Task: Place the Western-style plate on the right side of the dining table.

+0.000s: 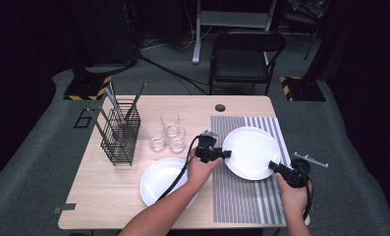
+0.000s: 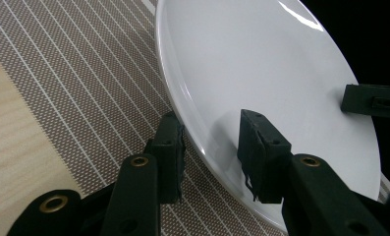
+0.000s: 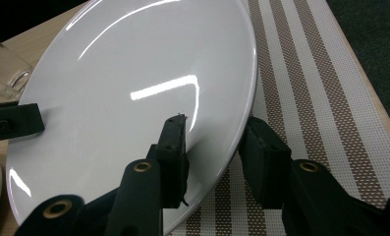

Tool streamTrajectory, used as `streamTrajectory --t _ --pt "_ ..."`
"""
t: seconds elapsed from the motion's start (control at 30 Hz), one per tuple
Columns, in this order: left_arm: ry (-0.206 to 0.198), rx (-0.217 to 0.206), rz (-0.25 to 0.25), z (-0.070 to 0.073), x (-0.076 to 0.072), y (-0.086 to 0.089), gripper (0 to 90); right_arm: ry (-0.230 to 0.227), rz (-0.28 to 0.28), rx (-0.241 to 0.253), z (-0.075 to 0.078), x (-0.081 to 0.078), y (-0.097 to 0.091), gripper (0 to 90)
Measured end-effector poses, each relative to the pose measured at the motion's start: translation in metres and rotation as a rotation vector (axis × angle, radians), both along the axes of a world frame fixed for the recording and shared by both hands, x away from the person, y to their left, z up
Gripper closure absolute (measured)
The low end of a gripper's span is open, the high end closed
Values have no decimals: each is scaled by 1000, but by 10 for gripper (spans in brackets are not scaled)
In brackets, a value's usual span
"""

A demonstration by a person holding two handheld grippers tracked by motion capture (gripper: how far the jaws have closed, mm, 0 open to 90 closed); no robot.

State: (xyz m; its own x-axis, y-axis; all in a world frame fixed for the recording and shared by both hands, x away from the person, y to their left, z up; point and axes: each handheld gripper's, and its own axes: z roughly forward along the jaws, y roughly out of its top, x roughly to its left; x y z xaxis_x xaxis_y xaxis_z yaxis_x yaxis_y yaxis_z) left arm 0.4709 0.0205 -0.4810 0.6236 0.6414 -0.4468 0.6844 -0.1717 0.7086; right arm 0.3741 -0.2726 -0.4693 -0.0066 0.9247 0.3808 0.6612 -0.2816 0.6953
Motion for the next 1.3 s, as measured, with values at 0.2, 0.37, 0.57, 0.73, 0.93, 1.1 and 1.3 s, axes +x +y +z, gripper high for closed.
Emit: streamTrajectory --t 0.2,0.37,0.57,0.73,0.93,1.1,1.3 --pt "11 5 7 -6 2 -3 623 13 -18 8 -8 3 -2 635" --pt "7 16 19 -9 3 -6 622 20 -29 14 -13 6 -3 634" --pt "10 18 31 -13 6 -9 622 31 -41 16 -17 9 -4 634" --pt "23 12 46 -16 8 -12 621 30 -43 16 -18 13 -5 634" --pt "33 13 56 -21 11 -13 620 36 -57 20 -22 17 -6 635" --pt "37 19 64 -24 11 -16 620 41 -62 25 -27 18 -7 634" --pt "44 22 71 -27 12 -19 620 43 -71 17 -30 18 -7 635"
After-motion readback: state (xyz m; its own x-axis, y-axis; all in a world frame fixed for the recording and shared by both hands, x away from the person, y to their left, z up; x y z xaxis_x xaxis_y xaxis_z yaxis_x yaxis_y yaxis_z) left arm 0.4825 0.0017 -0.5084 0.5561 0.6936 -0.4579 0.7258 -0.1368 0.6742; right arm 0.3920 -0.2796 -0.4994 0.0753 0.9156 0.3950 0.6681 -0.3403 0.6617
